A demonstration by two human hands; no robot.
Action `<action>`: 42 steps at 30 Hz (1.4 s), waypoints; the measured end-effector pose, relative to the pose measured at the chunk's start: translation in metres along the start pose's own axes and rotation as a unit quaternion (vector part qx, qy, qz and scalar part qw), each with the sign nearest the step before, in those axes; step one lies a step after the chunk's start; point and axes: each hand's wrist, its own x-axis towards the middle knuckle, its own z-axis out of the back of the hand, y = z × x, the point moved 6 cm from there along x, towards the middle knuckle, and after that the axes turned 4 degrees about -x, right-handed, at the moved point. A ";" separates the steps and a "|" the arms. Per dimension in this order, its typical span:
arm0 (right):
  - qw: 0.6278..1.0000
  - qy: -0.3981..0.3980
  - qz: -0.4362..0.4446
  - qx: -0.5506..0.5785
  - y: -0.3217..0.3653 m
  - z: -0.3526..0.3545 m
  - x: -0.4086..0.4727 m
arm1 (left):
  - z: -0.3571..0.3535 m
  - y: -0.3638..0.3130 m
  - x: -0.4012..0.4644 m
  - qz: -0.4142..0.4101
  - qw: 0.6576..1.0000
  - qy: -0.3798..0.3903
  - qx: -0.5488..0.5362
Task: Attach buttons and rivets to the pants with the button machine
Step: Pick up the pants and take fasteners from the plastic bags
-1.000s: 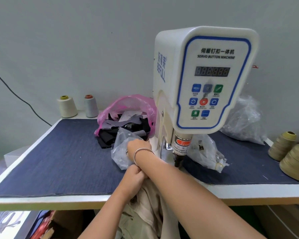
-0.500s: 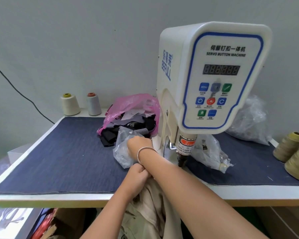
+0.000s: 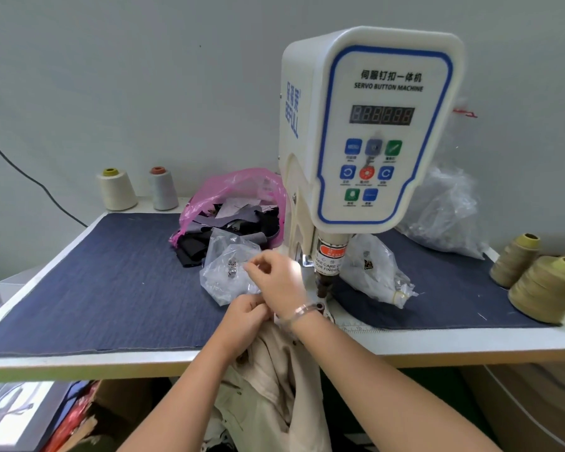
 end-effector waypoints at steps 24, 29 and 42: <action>0.990 0.030 0.017 -0.137 -0.049 0.094 -0.055 | -0.002 -0.004 -0.001 -0.002 1.000 0.015 0.020; 0.974 0.060 0.059 -0.208 -0.042 0.092 -0.053 | -0.002 -0.004 -0.001 0.001 1.000 0.015 0.019; 0.999 -0.024 0.040 -0.003 -0.042 0.091 -0.103 | -0.013 -0.042 -0.006 -0.017 0.995 0.078 -0.065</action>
